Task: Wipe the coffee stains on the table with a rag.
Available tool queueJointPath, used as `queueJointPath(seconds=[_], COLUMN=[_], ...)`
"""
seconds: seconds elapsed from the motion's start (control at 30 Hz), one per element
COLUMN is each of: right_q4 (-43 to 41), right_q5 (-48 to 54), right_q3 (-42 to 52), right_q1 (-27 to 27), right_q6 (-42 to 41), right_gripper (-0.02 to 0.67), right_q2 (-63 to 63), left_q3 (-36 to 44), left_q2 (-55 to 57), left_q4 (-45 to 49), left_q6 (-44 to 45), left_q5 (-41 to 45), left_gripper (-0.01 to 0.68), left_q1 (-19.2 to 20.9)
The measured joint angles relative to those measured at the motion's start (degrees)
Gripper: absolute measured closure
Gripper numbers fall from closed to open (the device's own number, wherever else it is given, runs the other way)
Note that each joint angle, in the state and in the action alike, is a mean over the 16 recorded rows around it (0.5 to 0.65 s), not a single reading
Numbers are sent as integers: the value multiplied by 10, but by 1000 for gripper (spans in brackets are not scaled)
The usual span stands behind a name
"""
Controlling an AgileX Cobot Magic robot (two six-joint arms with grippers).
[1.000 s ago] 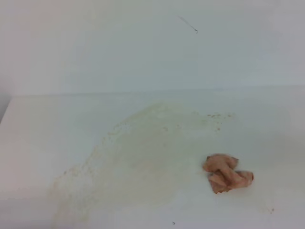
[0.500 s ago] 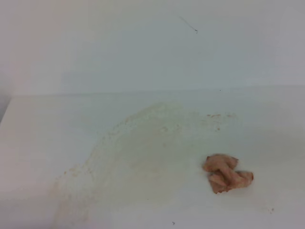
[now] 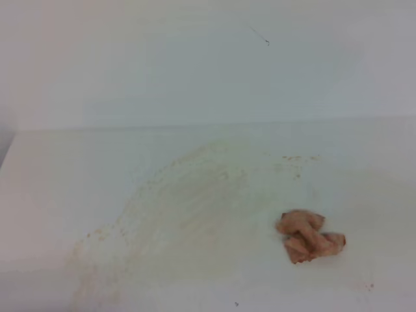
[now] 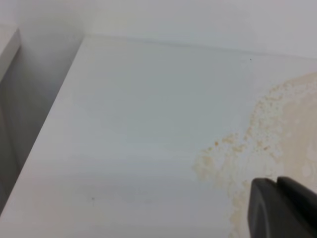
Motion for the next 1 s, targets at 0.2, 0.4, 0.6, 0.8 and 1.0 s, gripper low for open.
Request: queueJointPath(seconds=[0.2,0.4,0.6,0.8,1.0], right_q4=[-57,-59,-38,-28,-29], right_q5=[-62,-87,-54,-15,-5], right_q3=[116,220,267,271,271], right_q1=[-51,-88,-110,-117,-117], right_q6=[1,36,75,96,96], right_gripper=[652,652,652,652,652], right_q2=[-89,-171,-218,-226,-226], left_q3=[0,0,4,11,13], left_q2=[0,0,-4,-8,-8], left_q4=[0,0,0,0,0], left_q6=[0,0,0,0,0], left_q5=[0,0,-1,-4,-4], left_gripper=[674,674,674,673,673], left_q1=[0,0,0,0,0])
